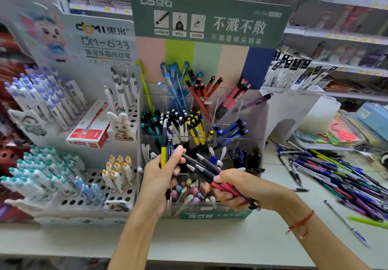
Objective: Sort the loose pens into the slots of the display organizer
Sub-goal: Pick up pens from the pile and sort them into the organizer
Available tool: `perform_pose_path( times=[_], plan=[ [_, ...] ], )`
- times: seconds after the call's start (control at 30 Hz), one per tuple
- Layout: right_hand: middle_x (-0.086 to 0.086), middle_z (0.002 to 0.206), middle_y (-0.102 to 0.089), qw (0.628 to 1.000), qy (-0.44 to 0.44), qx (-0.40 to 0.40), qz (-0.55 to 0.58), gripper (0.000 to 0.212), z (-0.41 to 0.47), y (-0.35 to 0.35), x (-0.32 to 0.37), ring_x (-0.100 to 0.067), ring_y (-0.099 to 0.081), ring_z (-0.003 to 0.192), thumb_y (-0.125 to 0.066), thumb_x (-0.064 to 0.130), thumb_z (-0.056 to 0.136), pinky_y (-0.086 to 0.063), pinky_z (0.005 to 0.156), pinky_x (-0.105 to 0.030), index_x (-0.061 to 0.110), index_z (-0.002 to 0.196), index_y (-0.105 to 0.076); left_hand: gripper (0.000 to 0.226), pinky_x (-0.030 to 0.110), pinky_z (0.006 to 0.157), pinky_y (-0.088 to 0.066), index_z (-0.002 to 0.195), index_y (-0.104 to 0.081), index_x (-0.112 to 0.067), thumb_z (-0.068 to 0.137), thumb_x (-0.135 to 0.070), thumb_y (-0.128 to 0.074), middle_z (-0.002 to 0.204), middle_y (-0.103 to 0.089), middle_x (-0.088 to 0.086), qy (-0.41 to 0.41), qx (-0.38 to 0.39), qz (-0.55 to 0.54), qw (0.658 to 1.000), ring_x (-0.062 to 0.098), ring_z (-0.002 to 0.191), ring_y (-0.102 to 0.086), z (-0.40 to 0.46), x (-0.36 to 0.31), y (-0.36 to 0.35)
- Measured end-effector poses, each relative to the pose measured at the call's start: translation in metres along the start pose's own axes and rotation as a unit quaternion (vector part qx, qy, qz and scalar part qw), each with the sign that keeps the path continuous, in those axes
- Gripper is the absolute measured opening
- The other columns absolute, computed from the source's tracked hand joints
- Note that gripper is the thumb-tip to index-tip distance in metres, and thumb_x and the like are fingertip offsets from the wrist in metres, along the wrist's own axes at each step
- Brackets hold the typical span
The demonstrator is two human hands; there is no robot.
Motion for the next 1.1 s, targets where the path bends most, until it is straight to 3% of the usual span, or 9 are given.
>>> perform_pose_path(
  times=[0.1,0.23,0.33,0.43,0.53,0.7,0.8,0.97,1.1],
  plan=[
    [0.005,0.053,-0.034,0.998,0.017,-0.027,-0.057,0.04,-0.004,0.008,0.009,-0.009,-0.026,0.042,-0.037,0.025,0.103,-0.025,0.04,-0.016,0.014,0.065,-0.04,0.023,0.017,0.045,-0.026,0.081,-0.069,-0.014,0.088,-0.034,-0.063,0.051,-0.048,-0.011,-0.03,-0.046,0.032,0.998,0.005,0.049,-0.035,-0.003,-0.001,0.007],
    [0.01,0.057,-0.047,0.993,0.02,-0.024,-0.114,0.01,-0.015,0.021,0.012,-0.005,-0.035,0.043,-0.057,0.021,0.095,-0.03,0.041,-0.015,0.013,0.095,-0.051,0.019,0.011,0.039,-0.027,0.085,-0.066,-0.014,0.09,-0.031,-0.059,0.058,-0.05,-0.008,-0.055,-0.078,-0.049,0.994,0.003,0.051,-0.039,-0.006,-0.004,0.024],
    [0.005,0.061,-0.053,0.99,0.056,-0.112,-0.072,0.031,-0.023,0.048,0.012,-0.006,-0.036,0.043,-0.065,0.024,0.088,-0.032,0.04,-0.015,0.017,0.117,-0.056,0.018,0.009,0.036,-0.028,0.09,-0.063,-0.012,0.091,-0.028,-0.056,0.067,-0.057,-0.006,-0.047,-0.104,-0.133,0.985,0.001,0.052,-0.044,-0.003,-0.008,0.047],
    [-0.015,0.056,-0.041,0.965,0.144,-0.217,0.022,0.041,-0.023,0.063,0.022,-0.009,-0.029,0.038,-0.076,0.04,0.077,-0.028,0.036,-0.017,0.008,0.099,-0.065,0.02,0.009,0.034,-0.029,0.092,-0.062,-0.009,0.09,-0.028,-0.057,0.069,-0.059,-0.005,0.0,-0.069,-0.188,0.98,0.002,0.053,-0.046,-0.005,0.003,0.033],
    [-0.023,0.057,-0.037,0.925,0.239,-0.275,0.108,0.039,-0.014,0.054,0.041,-0.011,-0.022,0.036,-0.064,0.043,0.086,-0.024,0.035,-0.019,0.005,0.086,-0.066,0.025,0.009,0.034,-0.028,0.094,-0.065,-0.009,0.085,-0.031,-0.059,0.07,-0.06,-0.005,0.032,-0.033,-0.181,0.982,0.002,0.053,-0.044,-0.009,0.014,0.004],
    [0.006,0.051,-0.052,0.865,0.282,-0.398,0.118,0.024,-0.031,0.059,0.06,-0.005,-0.027,0.033,-0.05,0.025,0.097,-0.026,0.035,-0.016,0.005,0.084,-0.054,0.019,0.01,0.036,-0.029,0.101,-0.068,-0.019,0.093,-0.029,-0.055,0.078,-0.068,-0.009,0.001,-0.072,-0.1,0.992,0.001,0.052,-0.043,-0.011,0.013,0.019],
    [-0.003,0.062,-0.055,0.855,0.264,-0.442,0.059,0.017,-0.035,0.068,0.052,-0.003,-0.036,0.038,-0.054,0.023,0.096,-0.033,0.042,-0.012,0.009,0.086,-0.055,0.02,0.01,0.035,-0.028,0.106,-0.066,-0.017,0.096,-0.026,-0.051,0.07,-0.059,-0.008,-0.019,-0.124,-0.111,0.986,0.001,0.051,-0.042,-0.011,0.011,0.054],
    [0.005,0.063,-0.06,0.879,0.182,-0.434,-0.083,0.019,0.014,0.055,0.033,0.001,-0.052,0.054,-0.06,0.026,0.093,-0.04,0.06,-0.008,0.01,0.083,-0.058,0.017,0.01,0.032,-0.025,0.104,-0.064,-0.015,0.098,-0.022,-0.049,0.06,-0.058,-0.011,-0.013,-0.125,-0.134,0.983,0.0,0.044,-0.042,-0.011,0.015,0.072],
    [-0.001,0.075,-0.056,0.894,0.102,-0.414,-0.141,0.022,0.052,0.048,0.016,-0.01,-0.054,0.068,-0.067,0.033,0.088,-0.044,0.065,-0.023,0.015,0.094,-0.057,0.015,0.011,0.033,-0.026,0.102,-0.064,-0.014,0.096,-0.02,-0.052,0.065,-0.058,-0.008,-0.004,-0.11,-0.14,0.984,0.001,0.046,-0.042,-0.013,0.019,0.072]
  ],
)
Point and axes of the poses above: each hand's wrist, its own z-axis towards the middle knuckle, its own y-axis out of the back of the hand, x = y × z, the point moved 10 cm from there along z, towards the middle knuckle
